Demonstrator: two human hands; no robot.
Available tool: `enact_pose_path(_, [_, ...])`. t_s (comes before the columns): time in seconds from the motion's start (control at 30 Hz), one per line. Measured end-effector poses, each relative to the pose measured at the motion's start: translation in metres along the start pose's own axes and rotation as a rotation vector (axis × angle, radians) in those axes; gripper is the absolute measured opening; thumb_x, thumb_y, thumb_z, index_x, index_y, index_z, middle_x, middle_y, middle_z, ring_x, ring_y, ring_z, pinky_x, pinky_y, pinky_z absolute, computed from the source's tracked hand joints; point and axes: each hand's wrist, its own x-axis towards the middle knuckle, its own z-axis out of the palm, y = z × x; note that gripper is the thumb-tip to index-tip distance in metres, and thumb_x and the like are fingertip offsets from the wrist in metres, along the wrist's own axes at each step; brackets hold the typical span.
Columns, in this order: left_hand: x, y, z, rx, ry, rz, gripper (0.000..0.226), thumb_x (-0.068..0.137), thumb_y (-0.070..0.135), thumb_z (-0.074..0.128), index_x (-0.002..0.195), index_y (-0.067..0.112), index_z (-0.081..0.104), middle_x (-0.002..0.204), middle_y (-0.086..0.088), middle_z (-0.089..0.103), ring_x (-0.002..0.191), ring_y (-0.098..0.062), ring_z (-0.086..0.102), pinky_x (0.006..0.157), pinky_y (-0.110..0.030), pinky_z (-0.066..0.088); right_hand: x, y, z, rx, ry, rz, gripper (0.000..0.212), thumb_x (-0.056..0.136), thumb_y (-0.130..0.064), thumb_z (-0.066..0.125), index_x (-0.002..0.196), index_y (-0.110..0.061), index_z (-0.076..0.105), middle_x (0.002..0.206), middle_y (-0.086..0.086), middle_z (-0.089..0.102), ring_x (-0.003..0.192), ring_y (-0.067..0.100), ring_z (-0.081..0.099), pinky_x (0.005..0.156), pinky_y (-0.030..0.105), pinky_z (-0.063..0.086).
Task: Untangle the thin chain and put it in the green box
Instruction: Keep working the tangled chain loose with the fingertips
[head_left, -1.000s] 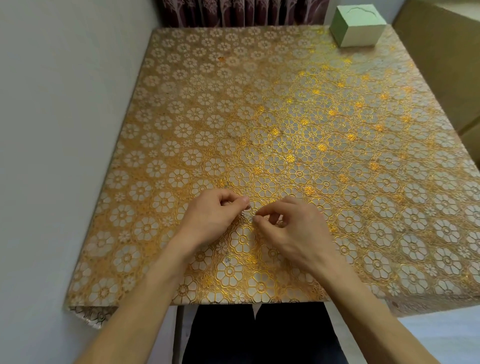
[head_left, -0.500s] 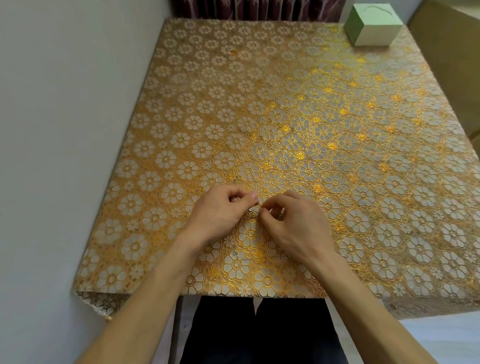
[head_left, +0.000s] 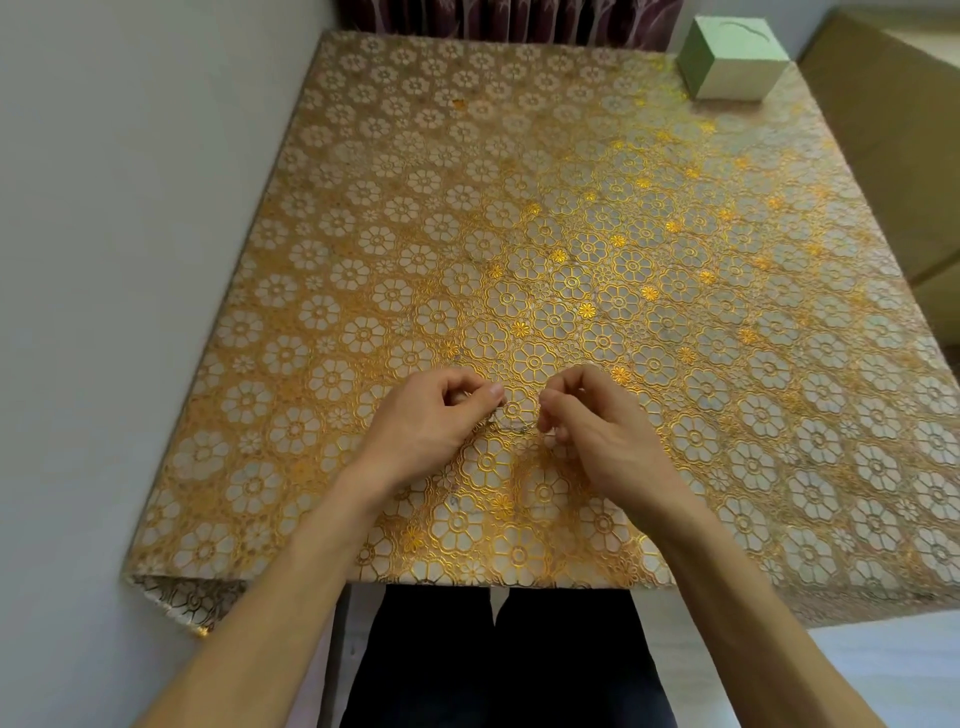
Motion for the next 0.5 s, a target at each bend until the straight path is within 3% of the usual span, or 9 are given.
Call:
enact_pose_path(0.13, [-0.002, 0.004, -0.001, 0.005, -0.008, 0.0, 0.025, 0.093, 0.051, 0.063, 0.088, 0.03, 0.076, 0.086, -0.007, 0.07, 0.071, -0.016, 0.057, 0.076, -0.042, 0.05, -0.001, 0.001, -0.002, 0.017, 0.018, 0.023, 0.013, 0.097, -0.023, 0.061, 0.092, -0.011, 0.064, 0.068, -0.007, 0.054, 0.06, 0.004, 0.048, 0.059, 0.016, 0.039])
enact_pose_path(0.23, [-0.002, 0.004, -0.001, -0.006, -0.016, -0.018, 0.024, 0.092, 0.052, 0.064, 0.089, 0.032, 0.076, 0.092, -0.006, 0.072, 0.087, -0.024, 0.064, 0.083, -0.046, 0.051, -0.002, -0.002, -0.005, 0.023, 0.024, 0.028, 0.012, 0.095, -0.022, 0.064, 0.091, -0.012, 0.067, 0.073, 0.0, 0.057, 0.064, 0.006, 0.051, 0.059, 0.016, 0.041])
enact_pose_path(0.37, [-0.003, 0.004, -0.001, -0.051, -0.02, -0.046, 0.021, 0.093, 0.047, 0.064, 0.09, 0.03, 0.076, 0.07, 0.009, 0.071, 0.07, -0.008, 0.063, 0.07, -0.032, 0.049, 0.0, -0.004, -0.009, 0.058, 0.034, 0.016, 0.007, 0.094, -0.021, 0.067, 0.09, -0.014, 0.067, 0.073, 0.005, 0.057, 0.061, 0.01, 0.055, 0.061, 0.024, 0.046])
enact_pose_path(0.5, [-0.002, 0.005, -0.001, -0.103, -0.028, -0.056, 0.02, 0.096, 0.042, 0.063, 0.093, 0.027, 0.076, 0.059, 0.01, 0.067, 0.06, -0.002, 0.059, 0.061, -0.024, 0.041, 0.01, 0.006, -0.011, -0.2, 0.133, -0.092, 0.009, 0.092, -0.032, 0.069, 0.086, -0.026, 0.068, 0.058, -0.015, 0.048, 0.056, 0.006, 0.045, 0.058, 0.027, 0.038])
